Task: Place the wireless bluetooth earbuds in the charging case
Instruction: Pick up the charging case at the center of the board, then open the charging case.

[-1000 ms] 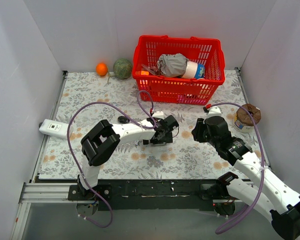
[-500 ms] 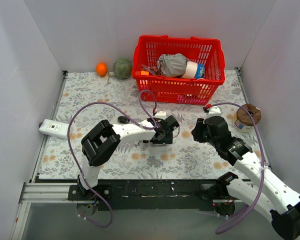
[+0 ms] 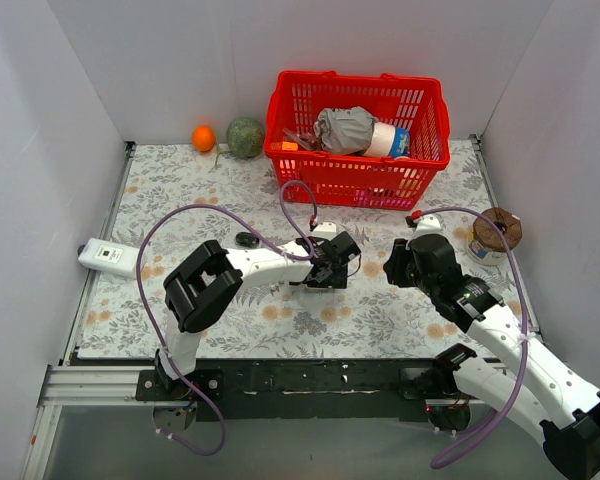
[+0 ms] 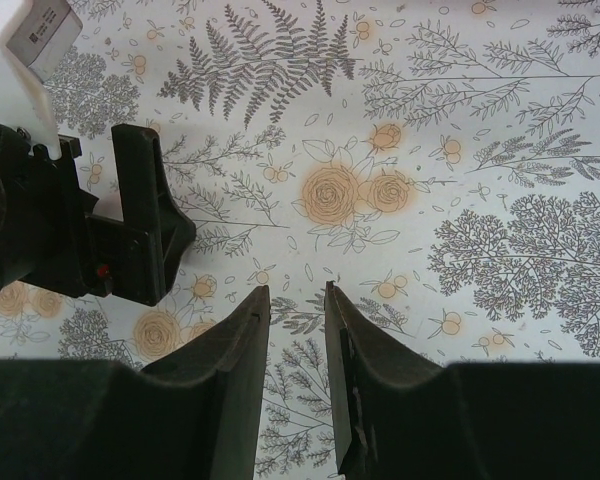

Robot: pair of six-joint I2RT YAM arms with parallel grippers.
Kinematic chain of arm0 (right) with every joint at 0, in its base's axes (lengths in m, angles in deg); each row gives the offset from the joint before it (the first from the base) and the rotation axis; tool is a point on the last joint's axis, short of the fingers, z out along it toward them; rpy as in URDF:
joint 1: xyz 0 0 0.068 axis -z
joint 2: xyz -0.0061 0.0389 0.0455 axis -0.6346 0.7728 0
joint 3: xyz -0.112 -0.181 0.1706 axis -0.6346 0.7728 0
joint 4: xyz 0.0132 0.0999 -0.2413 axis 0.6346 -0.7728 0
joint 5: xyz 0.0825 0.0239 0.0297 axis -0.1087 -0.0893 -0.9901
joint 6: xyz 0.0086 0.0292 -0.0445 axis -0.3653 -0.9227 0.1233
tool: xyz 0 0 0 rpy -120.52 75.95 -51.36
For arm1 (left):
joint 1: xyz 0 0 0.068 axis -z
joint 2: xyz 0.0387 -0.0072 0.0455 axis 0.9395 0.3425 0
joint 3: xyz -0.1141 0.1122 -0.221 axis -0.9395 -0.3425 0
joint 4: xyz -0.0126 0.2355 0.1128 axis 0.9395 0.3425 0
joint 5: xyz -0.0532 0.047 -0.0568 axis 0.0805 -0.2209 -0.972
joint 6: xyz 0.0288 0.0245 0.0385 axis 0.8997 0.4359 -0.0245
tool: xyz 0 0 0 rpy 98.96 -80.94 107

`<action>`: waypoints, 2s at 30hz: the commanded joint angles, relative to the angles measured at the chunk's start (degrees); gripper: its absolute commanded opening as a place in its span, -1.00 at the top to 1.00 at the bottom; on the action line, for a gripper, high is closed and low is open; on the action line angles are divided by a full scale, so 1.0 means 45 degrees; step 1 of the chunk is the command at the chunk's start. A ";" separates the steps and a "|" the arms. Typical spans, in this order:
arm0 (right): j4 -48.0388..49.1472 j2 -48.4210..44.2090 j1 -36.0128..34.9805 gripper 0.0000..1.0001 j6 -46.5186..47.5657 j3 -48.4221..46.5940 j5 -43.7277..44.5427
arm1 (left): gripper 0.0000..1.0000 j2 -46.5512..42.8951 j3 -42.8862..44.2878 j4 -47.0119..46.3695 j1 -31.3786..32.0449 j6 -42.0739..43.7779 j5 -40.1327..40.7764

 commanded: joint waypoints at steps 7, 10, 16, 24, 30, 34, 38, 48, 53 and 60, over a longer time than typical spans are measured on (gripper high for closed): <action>0.0184 -0.0365 0.0037 0.28 0.0063 0.0087 0.0067 | -0.49 0.0135 -0.0521 -0.0023 0.0066 0.0044 0.0212; 0.0145 -0.0424 0.0056 0.28 0.0044 0.0067 0.0067 | -0.45 0.0174 -0.0522 0.0132 0.0066 -0.0015 0.0329; 0.0086 -0.0521 0.0056 0.29 0.0063 0.0086 0.0126 | -0.44 0.0233 -0.0599 0.0426 0.0066 -0.0093 0.0524; 0.0047 -0.0561 0.0036 0.29 0.0063 -0.0186 0.0048 | 0.58 -0.0586 -0.1028 0.0018 0.0105 -0.0016 0.0876; -0.0147 0.0102 0.0036 0.29 0.0433 -0.1415 -0.0186 | 1.00 -0.3317 -0.2101 -0.1797 0.0144 0.1272 0.0896; -0.0013 0.0552 0.0056 0.29 0.0920 -0.2586 -0.1102 | 1.00 -0.6401 -0.4304 -0.5105 0.0144 0.3570 -0.0349; 0.1156 0.0709 0.0036 0.29 0.1410 -0.2862 -0.4159 | 0.96 -1.0112 -0.7643 -0.9368 0.0144 0.5815 -0.3278; 0.0691 0.2213 -0.0158 -0.61 0.1822 -0.4932 -0.9092 | 1.00 -1.5781 -1.3450 -1.4298 0.0281 1.1466 -0.7074; -0.0186 0.3130 -0.0742 -0.89 0.1607 -0.5870 -0.9603 | 1.00 -1.6544 -1.3939 -1.4846 0.0319 1.2620 -0.6040; -0.0168 0.4125 -0.2364 -0.82 0.1216 -0.6475 -0.8058 | 1.00 -1.5960 -1.3472 -1.4945 0.0398 1.4300 -0.5609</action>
